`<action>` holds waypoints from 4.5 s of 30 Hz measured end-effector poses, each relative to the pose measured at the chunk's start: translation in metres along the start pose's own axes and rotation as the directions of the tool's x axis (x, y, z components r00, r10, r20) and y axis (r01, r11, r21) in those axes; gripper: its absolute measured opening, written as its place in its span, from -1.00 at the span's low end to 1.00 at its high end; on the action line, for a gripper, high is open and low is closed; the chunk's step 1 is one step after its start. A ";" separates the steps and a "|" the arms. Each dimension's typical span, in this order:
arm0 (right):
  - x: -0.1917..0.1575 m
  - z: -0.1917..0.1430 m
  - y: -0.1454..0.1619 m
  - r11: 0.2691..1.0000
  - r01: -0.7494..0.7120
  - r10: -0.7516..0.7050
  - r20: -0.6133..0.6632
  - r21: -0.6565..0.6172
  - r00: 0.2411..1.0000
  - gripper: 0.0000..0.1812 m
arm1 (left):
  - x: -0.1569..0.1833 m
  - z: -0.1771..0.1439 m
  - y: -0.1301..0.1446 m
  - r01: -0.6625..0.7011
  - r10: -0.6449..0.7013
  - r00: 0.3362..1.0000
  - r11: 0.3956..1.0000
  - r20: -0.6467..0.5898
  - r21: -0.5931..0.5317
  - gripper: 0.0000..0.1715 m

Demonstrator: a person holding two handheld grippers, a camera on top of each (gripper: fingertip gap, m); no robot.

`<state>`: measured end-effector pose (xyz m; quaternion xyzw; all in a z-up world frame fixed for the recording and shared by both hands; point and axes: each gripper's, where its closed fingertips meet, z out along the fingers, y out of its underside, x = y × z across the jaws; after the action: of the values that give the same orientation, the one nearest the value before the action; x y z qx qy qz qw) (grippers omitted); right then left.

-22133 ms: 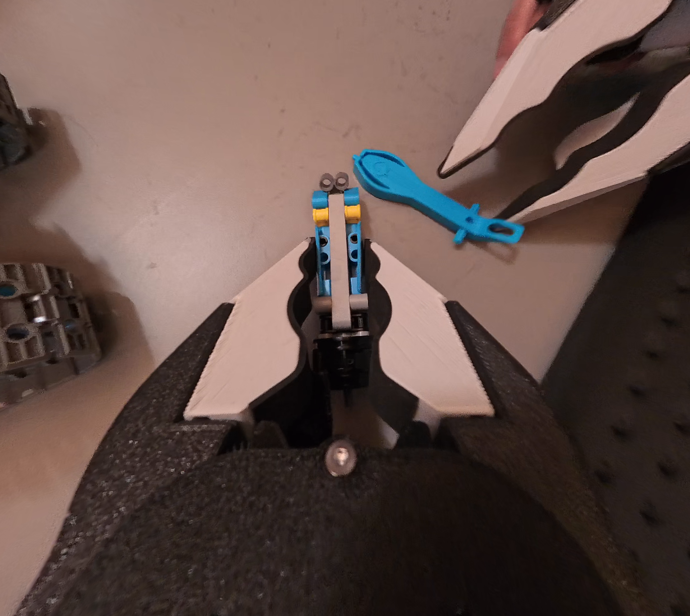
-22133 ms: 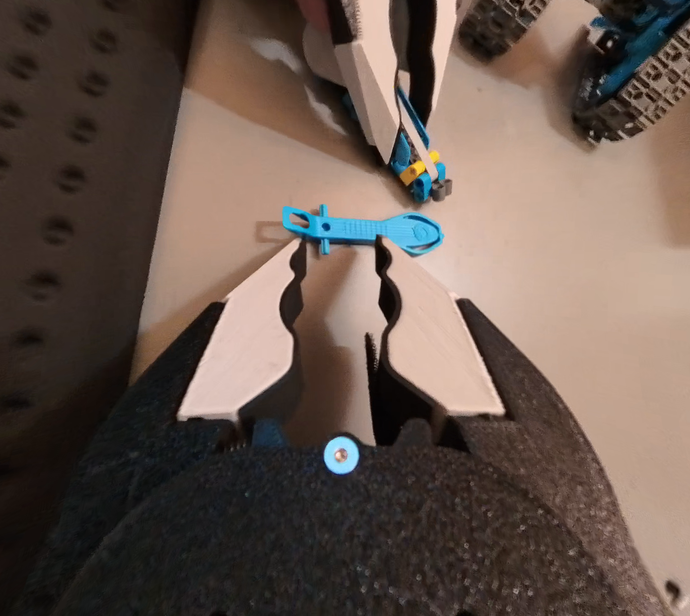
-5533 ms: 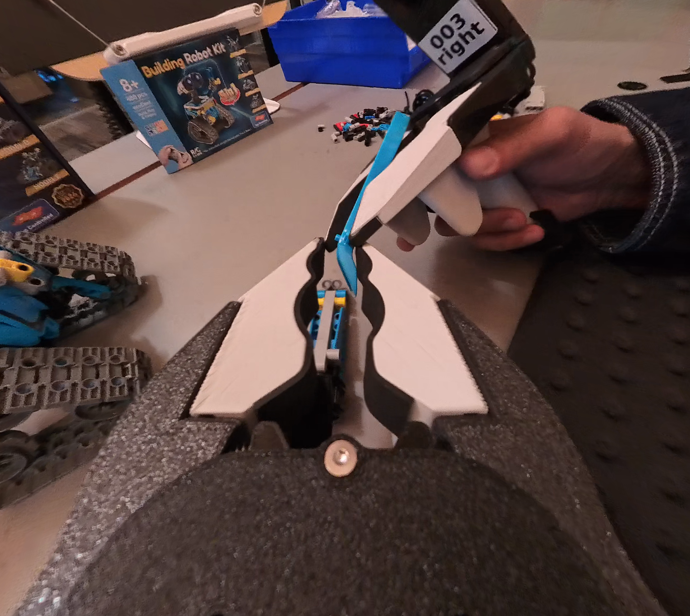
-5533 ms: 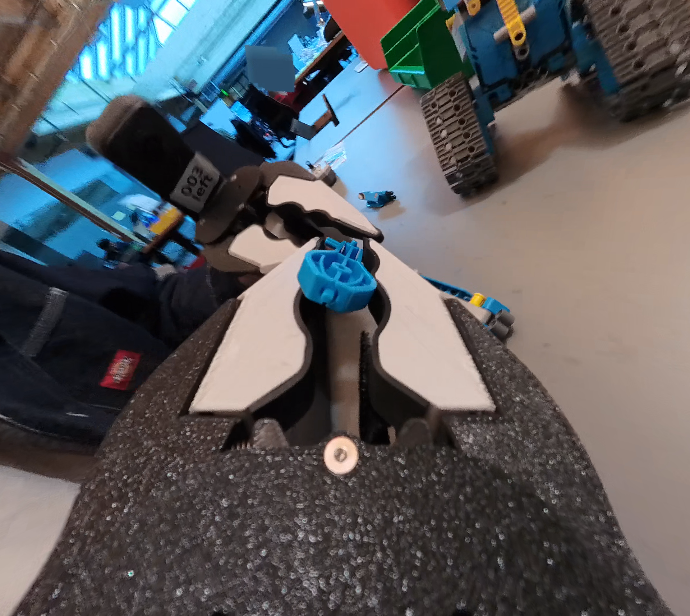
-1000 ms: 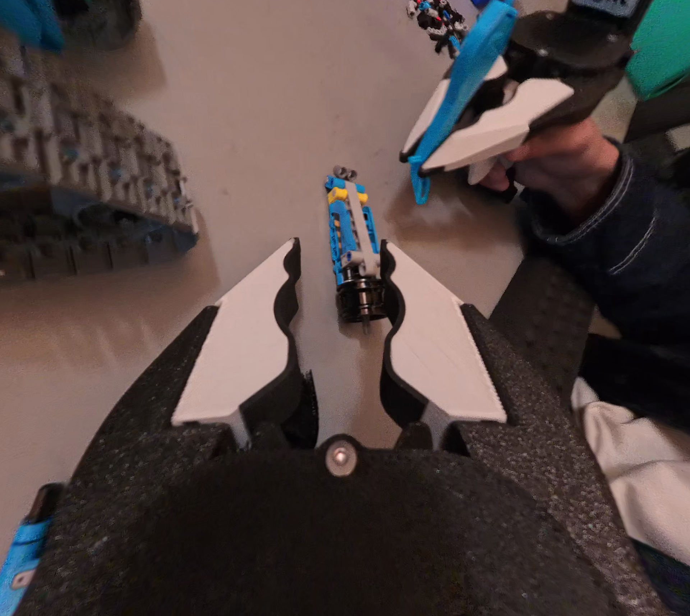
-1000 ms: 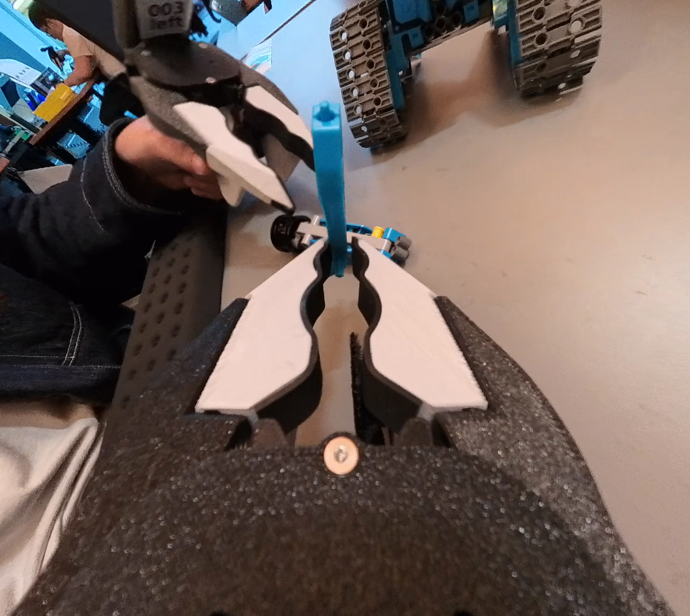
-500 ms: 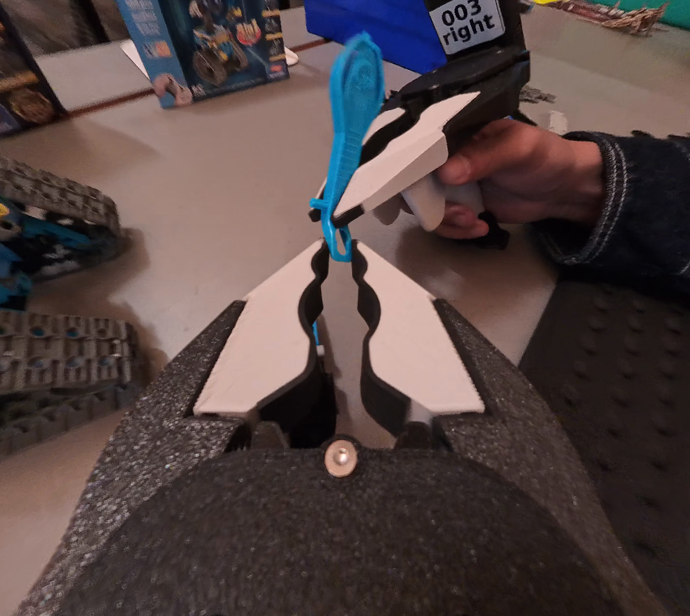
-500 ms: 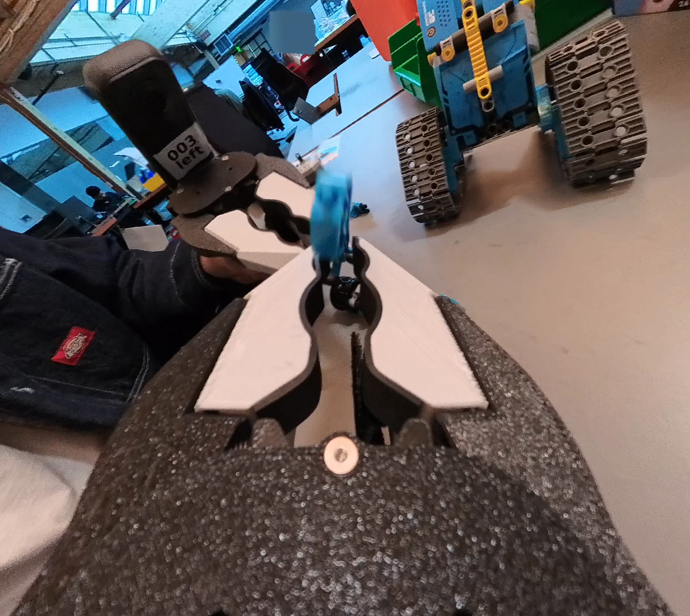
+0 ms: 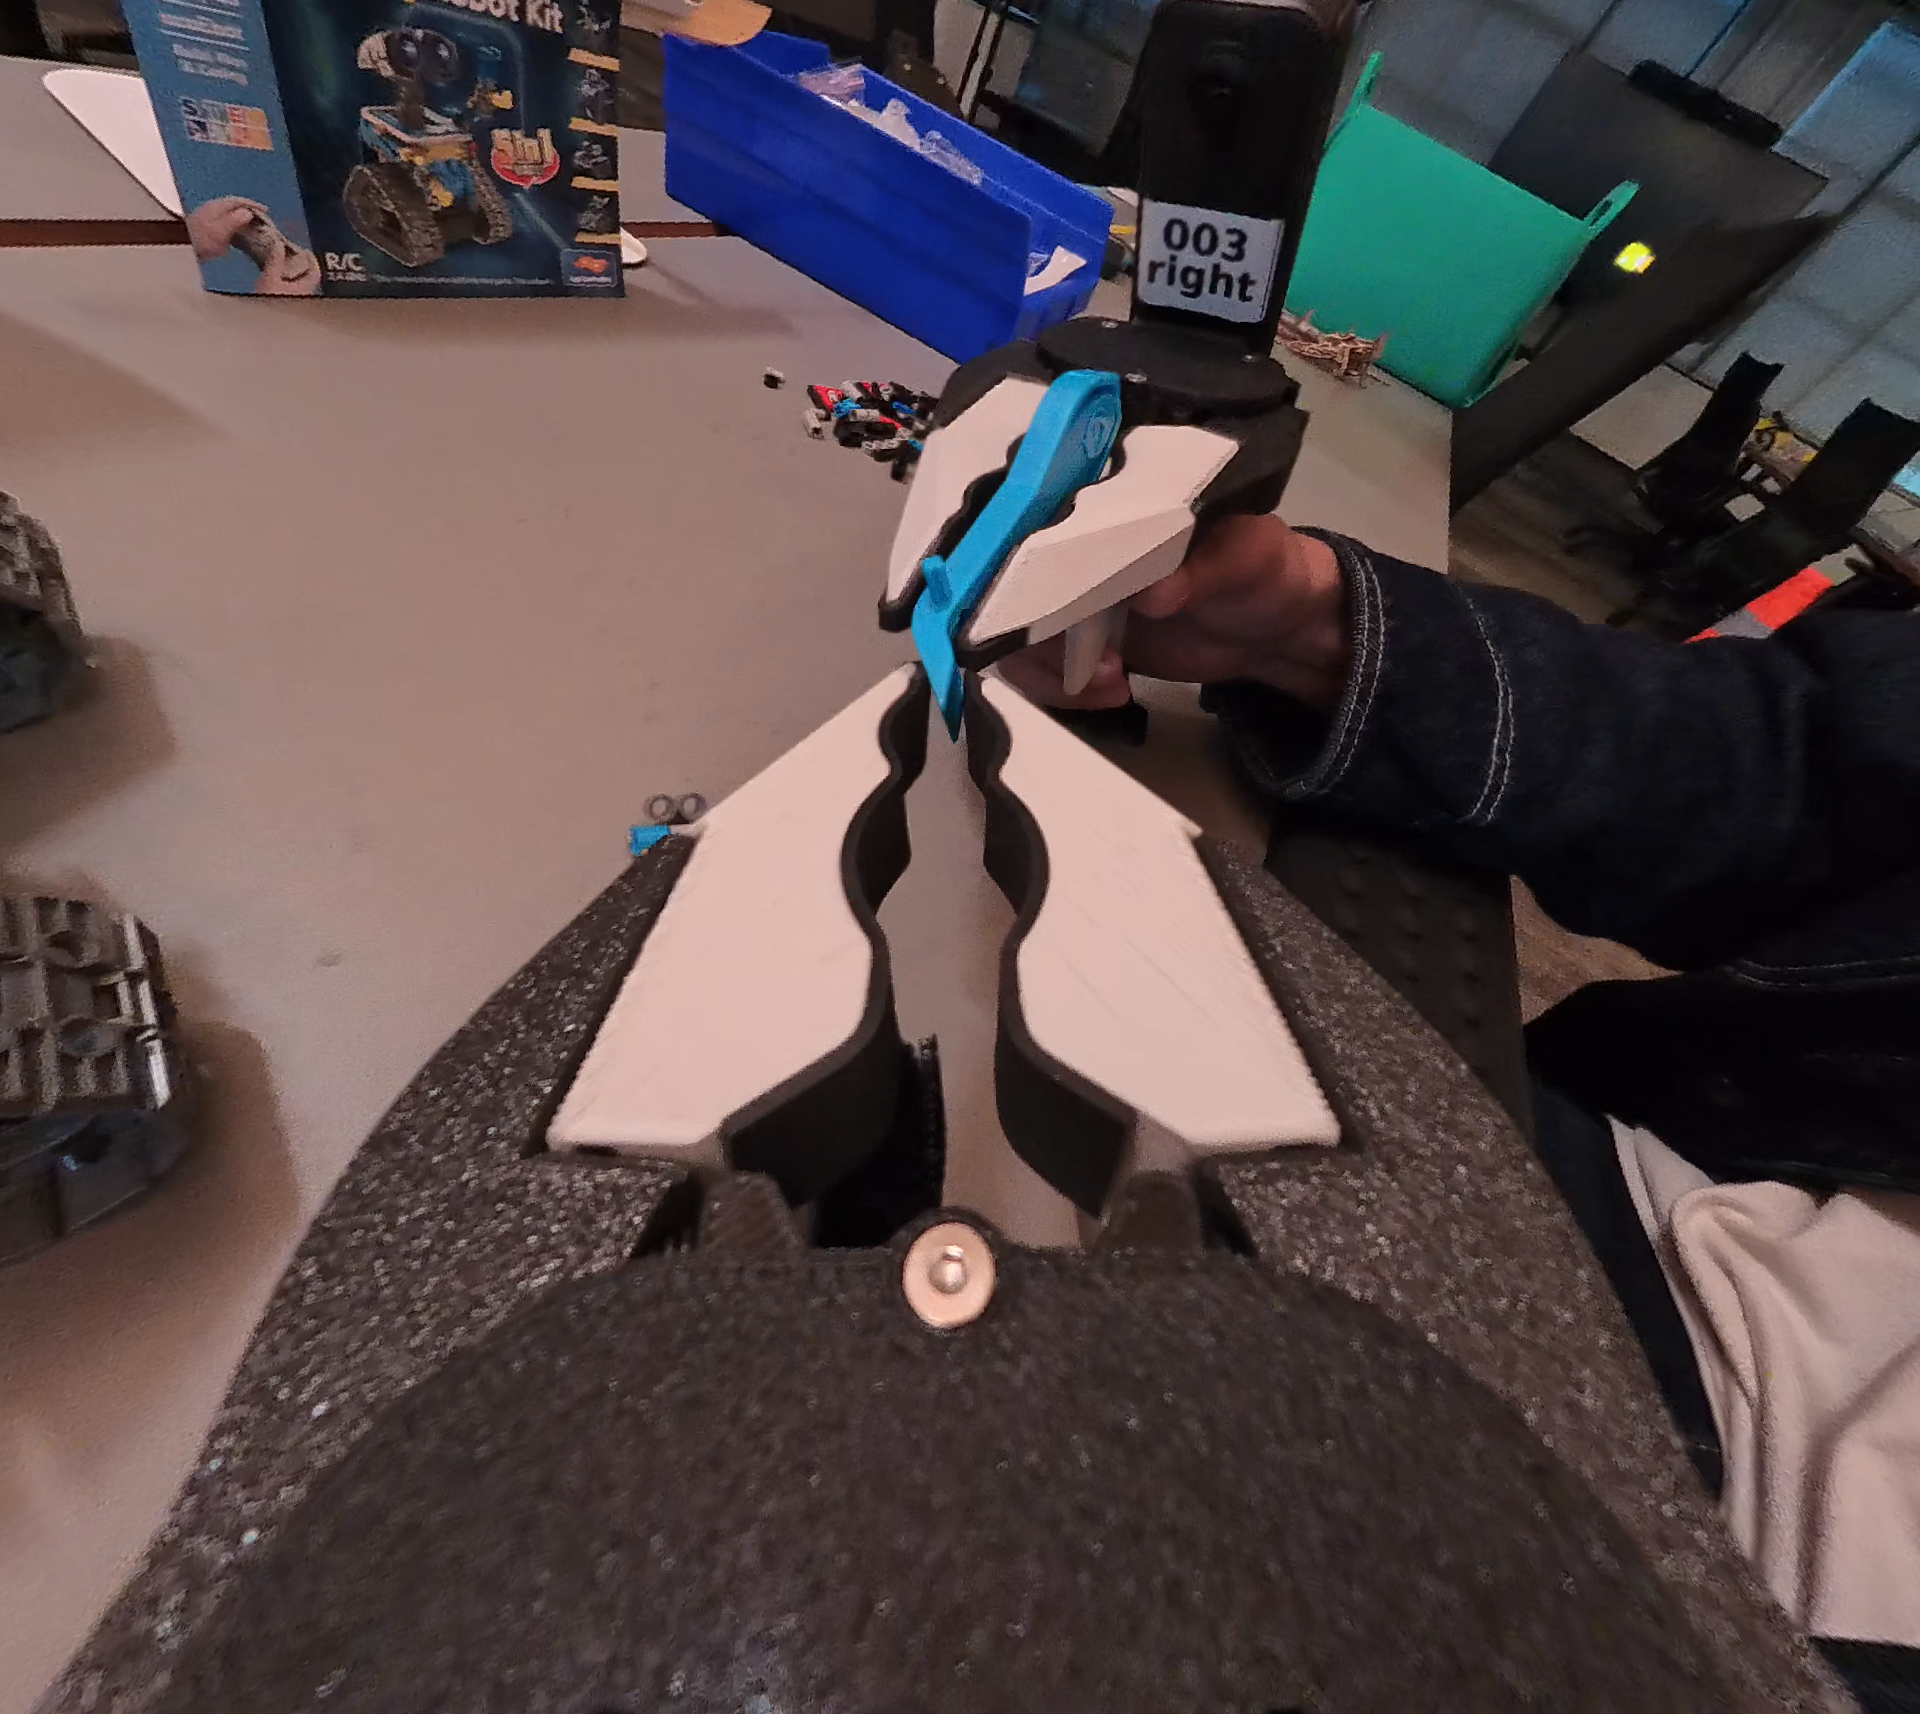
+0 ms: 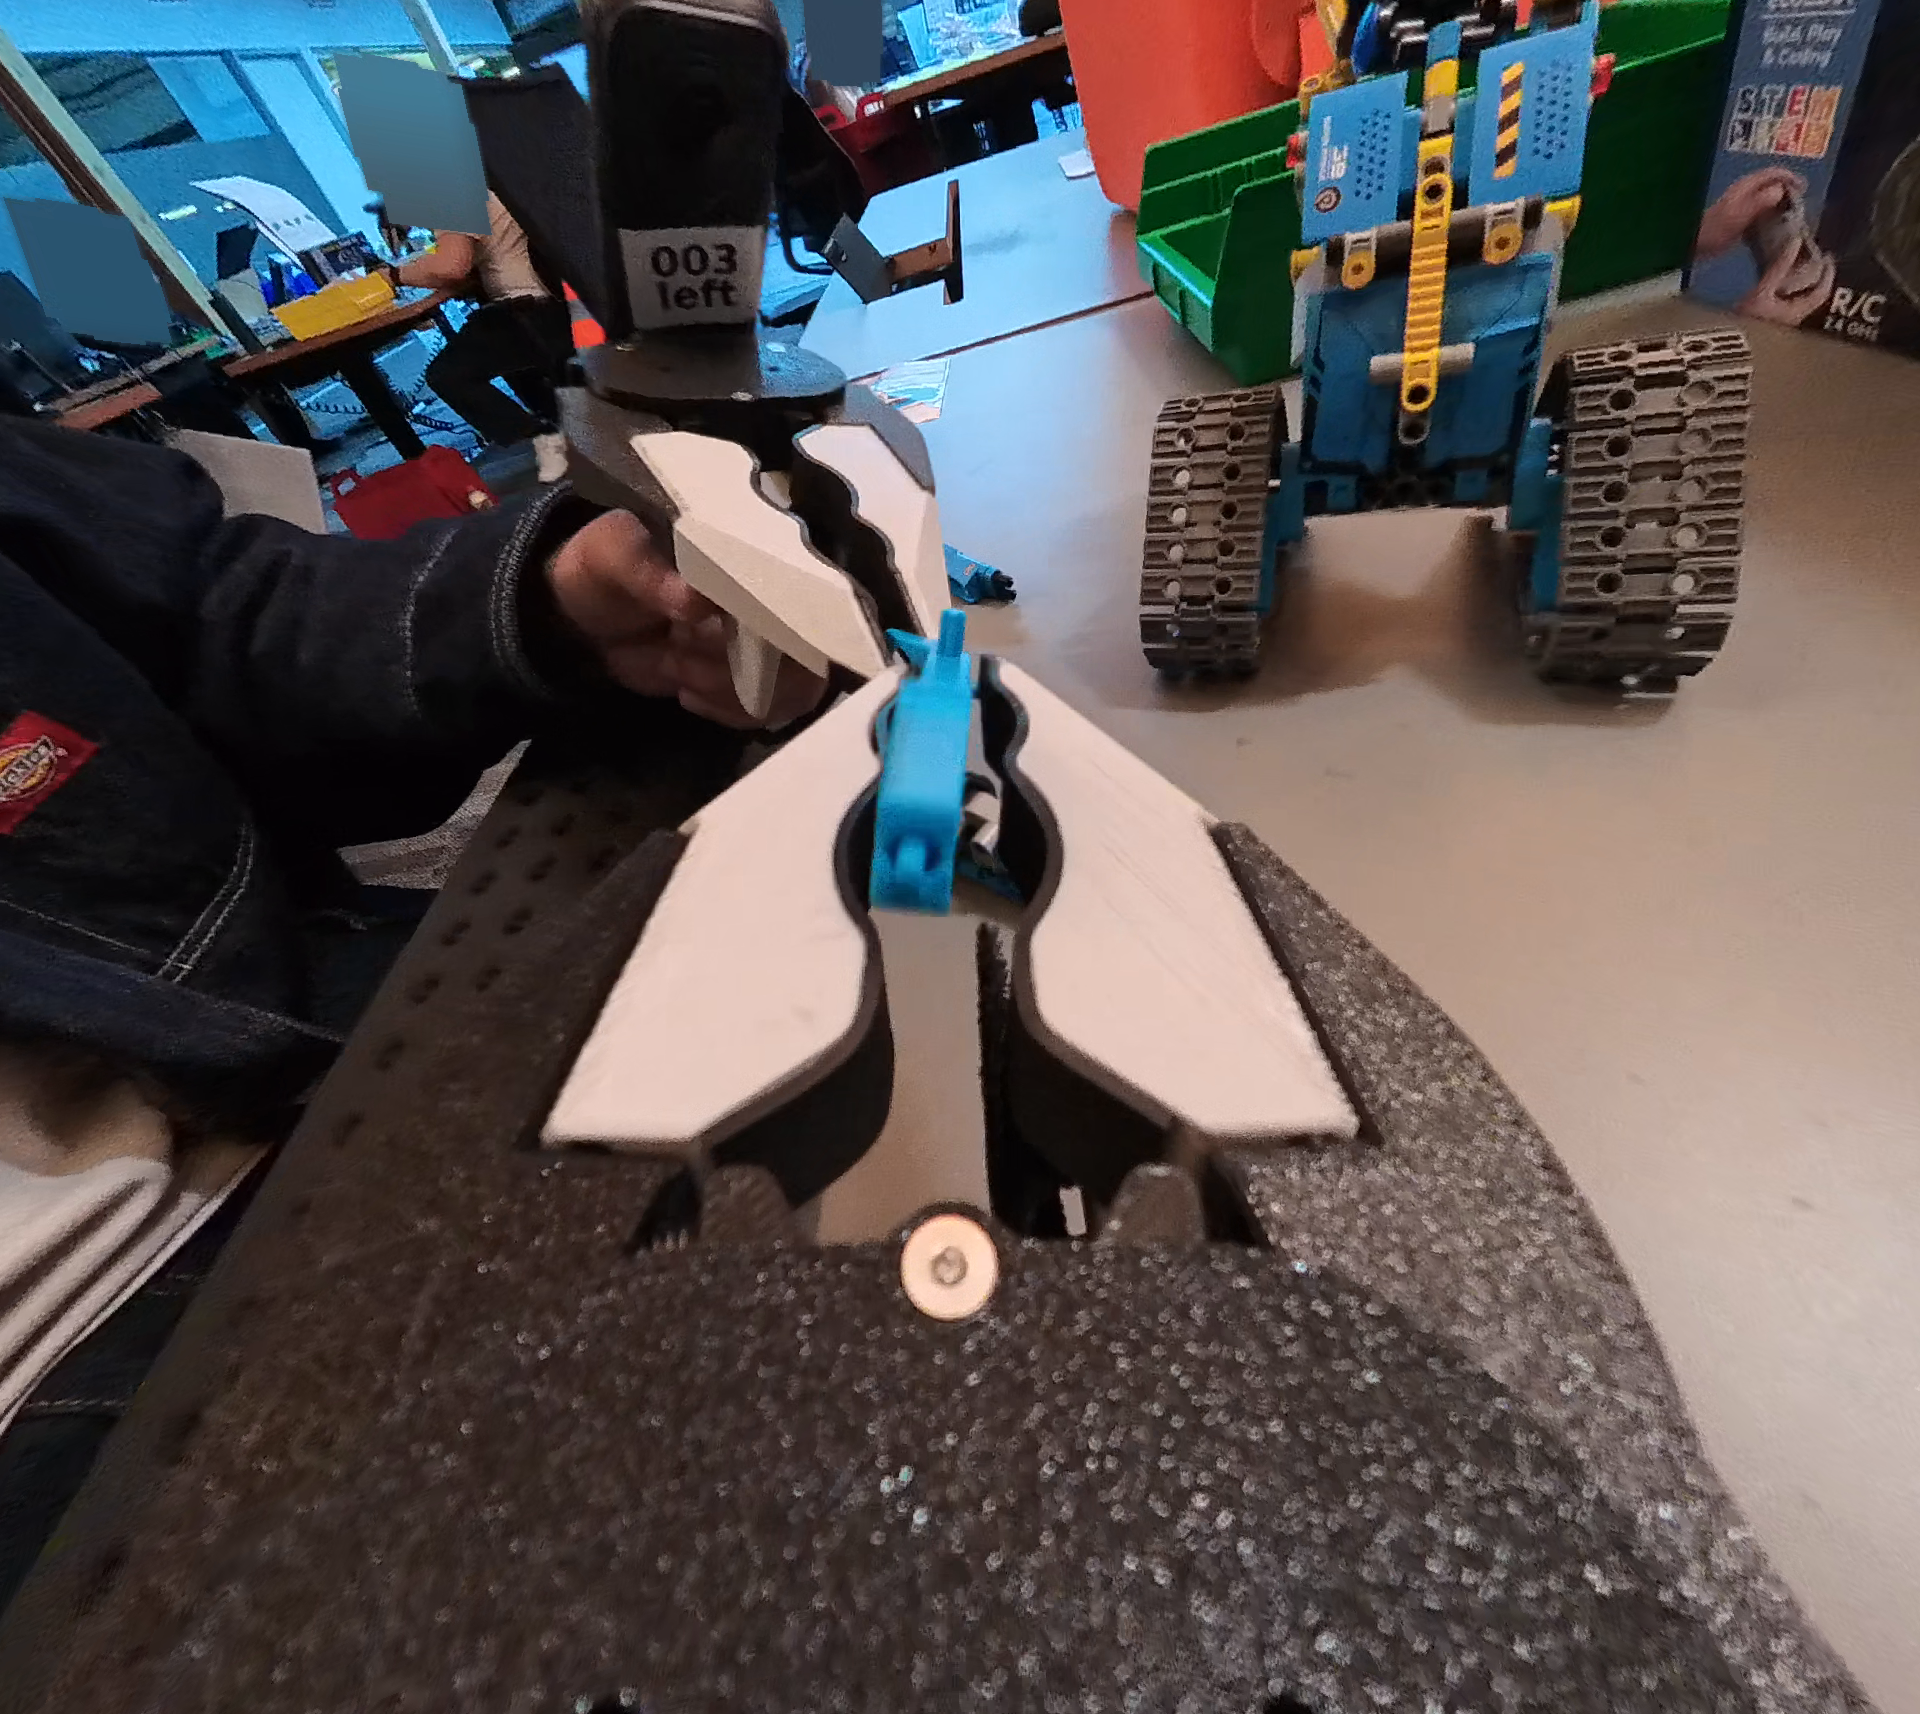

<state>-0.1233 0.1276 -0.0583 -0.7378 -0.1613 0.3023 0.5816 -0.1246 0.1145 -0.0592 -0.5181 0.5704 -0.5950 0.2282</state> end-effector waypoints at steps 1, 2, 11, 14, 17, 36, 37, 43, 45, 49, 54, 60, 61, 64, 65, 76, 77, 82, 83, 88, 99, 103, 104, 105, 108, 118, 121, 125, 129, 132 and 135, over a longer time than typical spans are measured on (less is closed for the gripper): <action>0.001 0.000 0.003 1.000 0.009 -0.009 -0.006 -0.019 1.000 -0.89 | -0.001 0.000 0.002 -0.035 0.036 0.999 0.999 0.019 -0.016 -0.95; 0.002 -0.002 0.006 0.999 0.022 -0.022 -0.009 -0.045 1.000 -0.87 | -0.004 -0.001 0.004 -0.092 0.094 0.994 0.995 0.056 -0.041 -0.95; 0.005 -0.013 0.006 0.964 0.185 -0.212 -0.130 -0.193 0.969 -0.62 | -0.016 -0.012 0.007 -0.534 0.620 0.751 0.772 0.226 -0.345 -0.96; -0.002 0.002 0.025 0.917 0.257 -0.303 -0.116 -0.304 0.946 -0.77 | -0.011 -0.008 0.012 -0.609 0.733 0.649 0.661 0.204 -0.438 -0.96; 0.004 0.000 0.028 0.904 0.266 -0.330 -0.149 -0.335 0.932 -0.93 | -0.008 -0.004 0.015 -0.652 0.798 0.574 0.581 0.183 -0.488 -0.96; 0.005 0.000 0.028 0.921 0.228 -0.286 -0.150 -0.317 0.946 -0.90 | -0.007 -0.001 0.019 -0.688 0.806 0.567 0.576 0.169 -0.442 -0.96; 0.006 0.000 0.031 0.915 0.233 -0.295 -0.151 -0.329 0.944 -0.90 | -0.007 -0.001 0.020 -0.693 0.812 0.560 0.568 0.165 -0.444 -0.96; 0.006 0.000 0.033 0.908 0.226 -0.294 -0.151 -0.353 0.944 -0.91 | -0.004 0.002 0.022 -0.707 0.830 0.538 0.541 0.149 -0.456 -1.00; 0.007 -0.001 0.033 0.894 0.262 -0.333 -0.149 -0.365 0.931 -0.92 | -0.005 0.002 0.021 -0.698 0.814 0.558 0.567 0.164 -0.438 -1.00; 0.027 -0.017 0.038 0.867 0.236 -0.359 -0.220 -0.439 0.907 -0.93 | -0.020 -0.002 0.034 -0.489 0.624 0.755 0.741 0.202 -0.461 -0.75; 0.044 -0.050 0.034 0.872 0.201 -0.356 -0.296 -0.447 0.886 -0.93 | -0.053 -0.006 0.080 -0.280 0.514 0.823 0.738 0.243 -0.613 -0.49; 0.030 -0.053 0.039 0.817 0.333 -0.474 -0.221 -0.471 0.852 -0.93 | -0.039 0.007 0.078 0.005 0.134 0.959 0.873 0.250 -0.487 -0.71; 0.022 -0.051 0.040 0.801 0.374 -0.503 -0.186 -0.467 0.844 -0.93 | -0.027 0.012 0.076 0.138 -0.056 0.979 0.890 0.196 -0.434 -0.71; 0.003 -0.048 0.053 0.759 0.423 -0.530 -0.093 -0.495 0.843 -0.94 | -0.007 0.017 0.082 0.433 -0.462 0.886 0.783 0.048 -0.446 -0.71; 0.001 -0.048 0.059 0.750 0.419 -0.526 -0.076 -0.512 0.847 -0.94 | -0.008 0.017 0.086 0.473 -0.512 0.858 0.754 0.043 -0.456 -0.71; 0.019 -0.022 0.079 0.466 0.537 -0.540 0.255 -0.703 0.802 -0.93 | -0.013 0.011 0.088 0.438 -0.506 0.862 0.747 -0.001 -0.499 -0.71; 0.019 -0.018 0.078 0.471 0.537 -0.511 0.279 -0.700 0.813 -0.94 | -0.014 0.009 0.088 0.426 -0.494 0.870 0.752 -0.002 -0.504 -0.71; 0.032 -0.005 0.073 0.494 0.484 -0.410 0.296 -0.722 0.862 -0.94 | -0.040 -0.007 0.081 0.317 -0.315 0.945 0.827 0.085 -0.464 -0.61; 0.034 -0.003 0.072 0.504 0.466 -0.387 0.292 -0.727 0.875 -0.94 | -0.048 -0.011 0.079 0.247 -0.215 0.969 0.852 0.123 -0.461 -0.52; 0.038 0.000 0.074 0.556 0.362 -0.235 0.276 -0.748 0.932 -0.94 | -0.038 -0.012 0.068 -0.086 0.140 0.986 0.892 0.089 -0.444 -0.36; 0.036 -0.009 0.061 0.543 0.244 -0.073 0.245 -0.803 0.967 -0.93 | -0.041 -0.006 0.089 -0.126 0.151 0.989 0.857 0.008 -0.499 -0.70; 0.031 0.000 0.066 0.460 0.315 -0.102 0.304 -0.830 0.947 -0.93 | -0.041 -0.005 0.089 -0.139 0.158 0.987 0.857 -0.003 -0.497 -0.70; 0.032 0.000 0.071 0.421 0.325 -0.109 0.309 -0.847 0.945 -0.93 | -0.041 -0.005 0.089 -0.141 0.159 0.987 0.856 -0.004 -0.497 -0.70; 0.031 0.001 0.071 0.401 0.328 -0.107 0.312 -0.855 0.944 -0.94 | -0.041 -0.004 0.089 -0.141 0.160 0.987 0.856 -0.005 -0.497 -0.70; 0.034 -0.001 0.071 0.332 0.336 -0.134 0.308 -0.882 0.942 -0.94 | -0.041 -0.004 0.089 -0.152 0.172 0.985 0.855 -0.005 -0.497 -0.70; 0.036 -0.004 0.071 0.172 0.340 -0.181 0.309 -0.925 0.933 -0.94 | -0.041 -0.004 0.089 -0.180 0.203 0.979 0.848 -0.007 -0.498 -0.70; 0.036 -0.005 0.072 0.125 0.329 -0.210 0.299 -0.936 0.931 -0.94 | -0.041 -0.004 0.089 -0.186 0.211 0.977 0.847 -0.006 -0.499 -0.70; 0.037 -0.007 0.073 0.089 0.309 -0.215 0.284 -0.947 0.934 -0.95 | -0.041 -0.004 0.089 -0.187 0.214 0.977 0.847 -0.003 -0.498 -0.70; 0.036 -0.008 0.074 0.079 0.333 -0.198 0.312 -0.940 0.929 -0.94 | -0.042 -0.004 0.089 -0.197 0.227 0.974 0.845 -0.001 -0.497 -0.70; 0.037 -0.008 0.074 0.096 0.340 -0.199 0.317 -0.935 0.927 -0.94 | -0.045 -0.005 0.087 -0.203 0.244 0.969 0.847 0.022 -0.492 -0.71; 0.037 -0.008 0.074 0.118 0.332 -0.210 0.304 -0.936 0.929 -0.94 | -0.052 -0.006 0.074 -0.204 0.276 0.956 0.872 0.102 -0.445 -0.70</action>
<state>-0.0983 0.1239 -0.1376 -0.8782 -0.4754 0.0519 0.0098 -0.1351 0.1438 -0.1446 -0.5271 0.7269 -0.3775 0.2264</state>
